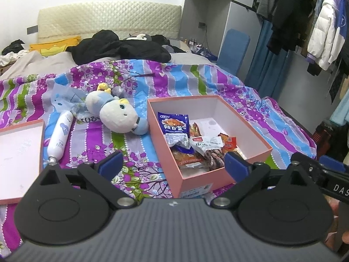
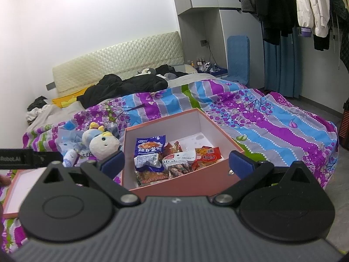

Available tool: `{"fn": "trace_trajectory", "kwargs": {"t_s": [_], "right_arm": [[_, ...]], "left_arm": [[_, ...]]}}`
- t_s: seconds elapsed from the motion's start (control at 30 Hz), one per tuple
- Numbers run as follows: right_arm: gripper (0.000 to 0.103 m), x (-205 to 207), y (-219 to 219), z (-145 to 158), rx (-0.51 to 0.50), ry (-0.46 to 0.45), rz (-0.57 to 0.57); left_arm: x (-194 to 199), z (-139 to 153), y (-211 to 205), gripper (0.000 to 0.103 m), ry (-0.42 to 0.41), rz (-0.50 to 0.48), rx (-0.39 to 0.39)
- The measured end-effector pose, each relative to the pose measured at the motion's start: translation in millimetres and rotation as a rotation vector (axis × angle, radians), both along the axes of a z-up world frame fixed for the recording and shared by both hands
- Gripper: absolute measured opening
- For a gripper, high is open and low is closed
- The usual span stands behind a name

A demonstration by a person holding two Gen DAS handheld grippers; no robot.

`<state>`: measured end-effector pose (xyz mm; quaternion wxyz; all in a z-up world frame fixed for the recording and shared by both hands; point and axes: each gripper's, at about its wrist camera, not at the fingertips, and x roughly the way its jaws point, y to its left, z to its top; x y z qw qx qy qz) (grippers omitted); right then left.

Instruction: Organize snacks

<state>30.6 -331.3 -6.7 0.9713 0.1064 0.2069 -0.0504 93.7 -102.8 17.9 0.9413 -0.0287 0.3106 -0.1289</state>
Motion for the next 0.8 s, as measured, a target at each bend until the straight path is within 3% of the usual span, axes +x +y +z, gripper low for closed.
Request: {"fn": "trace_trajectory", "kwargs": {"t_s": [0.8], "right_arm": [[0.103, -0.6, 2.8, 0.7, 0.0, -0.005, -0.002]], "left_arm": [[-4.9, 7.4, -2.1, 0.101, -0.026, -0.012, -0.013]]}}
